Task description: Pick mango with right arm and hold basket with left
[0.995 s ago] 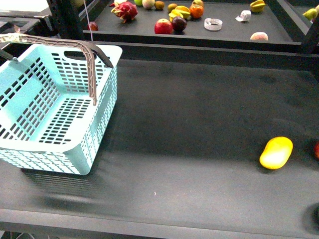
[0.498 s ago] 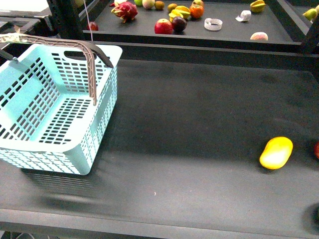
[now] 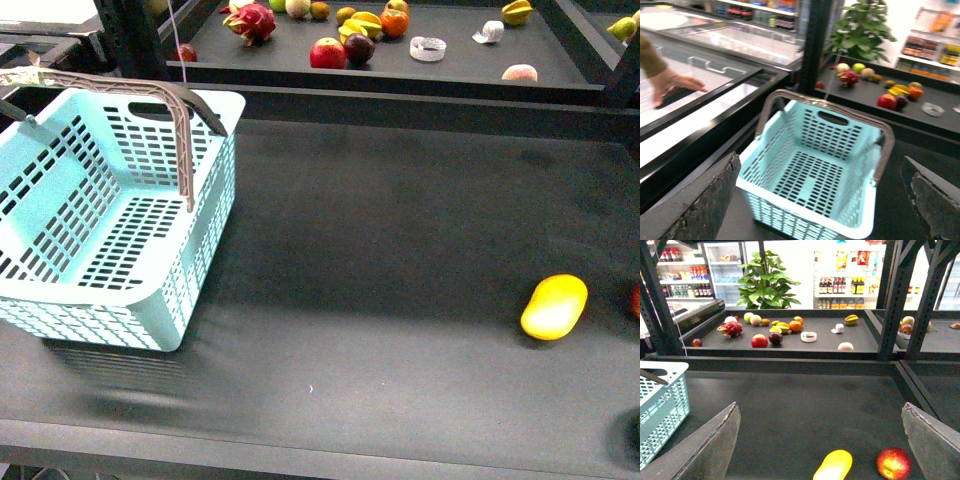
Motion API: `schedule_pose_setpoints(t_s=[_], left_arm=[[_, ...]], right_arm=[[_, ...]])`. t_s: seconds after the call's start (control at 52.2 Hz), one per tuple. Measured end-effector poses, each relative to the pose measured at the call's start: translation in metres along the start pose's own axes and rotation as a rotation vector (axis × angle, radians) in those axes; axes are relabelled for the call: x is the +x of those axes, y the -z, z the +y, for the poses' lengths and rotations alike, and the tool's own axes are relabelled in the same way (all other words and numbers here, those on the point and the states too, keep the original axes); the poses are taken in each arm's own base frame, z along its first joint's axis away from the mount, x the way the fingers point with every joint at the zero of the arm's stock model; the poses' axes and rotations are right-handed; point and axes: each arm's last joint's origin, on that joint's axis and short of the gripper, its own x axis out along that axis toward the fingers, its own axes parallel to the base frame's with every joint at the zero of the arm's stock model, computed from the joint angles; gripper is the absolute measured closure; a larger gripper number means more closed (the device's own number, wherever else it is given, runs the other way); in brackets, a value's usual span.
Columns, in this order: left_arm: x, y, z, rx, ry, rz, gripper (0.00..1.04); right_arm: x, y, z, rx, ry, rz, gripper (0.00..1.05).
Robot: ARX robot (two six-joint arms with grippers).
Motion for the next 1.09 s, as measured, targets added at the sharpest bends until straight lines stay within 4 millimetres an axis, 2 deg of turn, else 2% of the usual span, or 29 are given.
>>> schedule_pose_setpoints(t_s=[0.077,0.249,0.345,0.498,0.651,0.842,1.091], left_arm=[[0.006,0.001,-0.001,-0.041,-0.088,0.007,0.08],[0.033,0.001,-0.014,-0.140,-0.071,0.043,0.08],[0.058,0.000,-0.026,-0.225,-0.037,0.059,0.08],[0.122,0.015,-0.059,-0.364,0.005,0.203,0.08],[0.170,0.022,-0.092,-0.492,0.060,0.282,0.08],[0.208,0.042,-0.123,-0.592,0.081,0.379,0.08],[0.253,0.056,-0.148,-0.696,0.075,0.414,0.08]], right_arm=[[0.000,0.000,0.000,0.000,0.000,0.000,0.08],[0.000,0.000,0.000,0.000,-0.001,0.000,0.08],[0.000,0.000,0.000,0.000,-0.001,0.000,0.08],[0.000,0.000,0.000,0.000,-0.001,0.000,0.08],[0.000,0.000,0.000,0.000,-0.001,0.000,0.08],[0.000,0.000,0.000,0.000,-0.001,0.000,0.08],[0.000,0.000,0.000,0.000,-0.001,0.000,0.08]])
